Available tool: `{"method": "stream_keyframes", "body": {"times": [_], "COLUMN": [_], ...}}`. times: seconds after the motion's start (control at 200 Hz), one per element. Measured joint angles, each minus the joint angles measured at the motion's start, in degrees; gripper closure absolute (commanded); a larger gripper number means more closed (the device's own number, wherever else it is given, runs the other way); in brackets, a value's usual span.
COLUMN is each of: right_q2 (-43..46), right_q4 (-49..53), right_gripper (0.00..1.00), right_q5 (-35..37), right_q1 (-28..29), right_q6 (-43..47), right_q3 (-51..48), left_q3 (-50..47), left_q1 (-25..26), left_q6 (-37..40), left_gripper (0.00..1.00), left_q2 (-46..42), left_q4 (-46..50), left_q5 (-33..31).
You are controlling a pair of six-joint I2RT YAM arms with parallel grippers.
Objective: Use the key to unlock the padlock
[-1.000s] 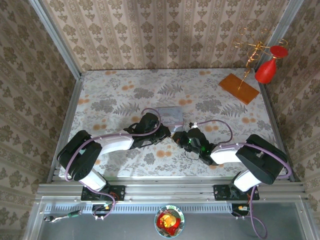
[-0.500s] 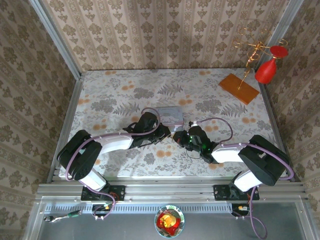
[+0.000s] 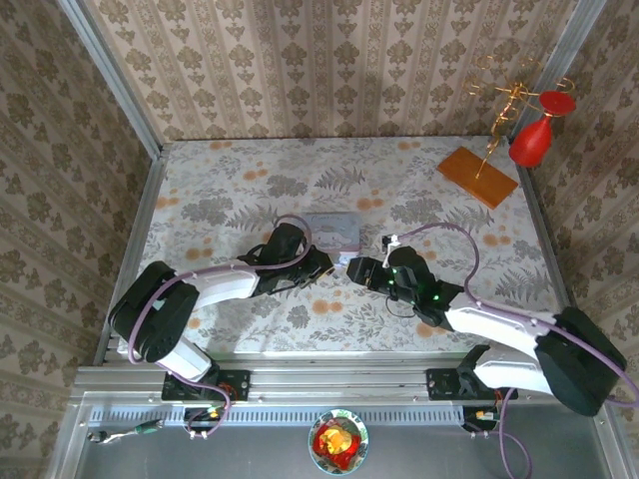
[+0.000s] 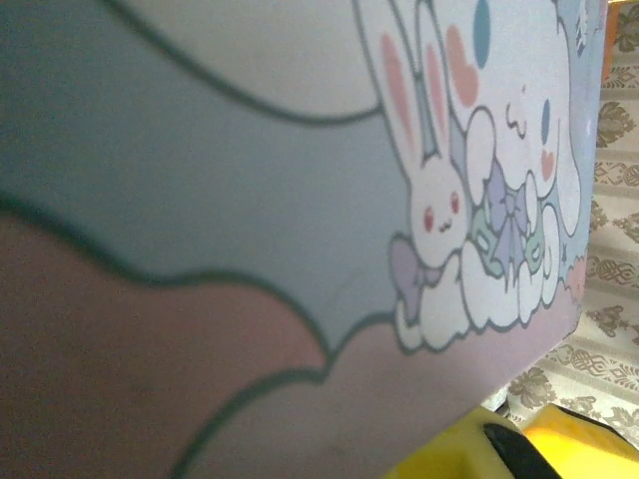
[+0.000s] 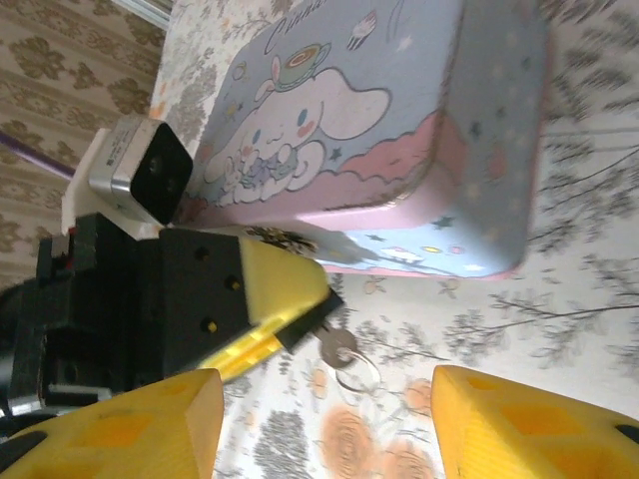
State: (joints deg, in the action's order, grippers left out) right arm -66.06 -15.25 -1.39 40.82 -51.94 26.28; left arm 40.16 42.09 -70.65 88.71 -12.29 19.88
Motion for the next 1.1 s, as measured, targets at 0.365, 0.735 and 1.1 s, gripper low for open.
{"method": "stream_keyframes", "body": {"times": [0.365,0.735,1.1], "right_q2": [11.3,12.72,2.71], "right_q4": [3.45,-8.17,-12.02], "right_gripper": [0.0,0.03,0.23], "right_q5": [1.16,6.95,13.68], "right_q1": [0.85,13.77,14.97], "right_q6": [17.68,34.75,37.55], "right_q3": [-7.34,-14.45,-13.94], "left_q3": [-0.85,-0.79,1.03], "left_q1": [-2.05,-0.5,1.6], "left_q6": [1.33,4.63,9.22], "left_gripper": [1.0,1.0,0.99], "left_q2": [-0.81,-1.03,-1.03], "left_q4": [0.33,1.05,8.52], "left_q5": [0.39,0.48,-0.31]}}
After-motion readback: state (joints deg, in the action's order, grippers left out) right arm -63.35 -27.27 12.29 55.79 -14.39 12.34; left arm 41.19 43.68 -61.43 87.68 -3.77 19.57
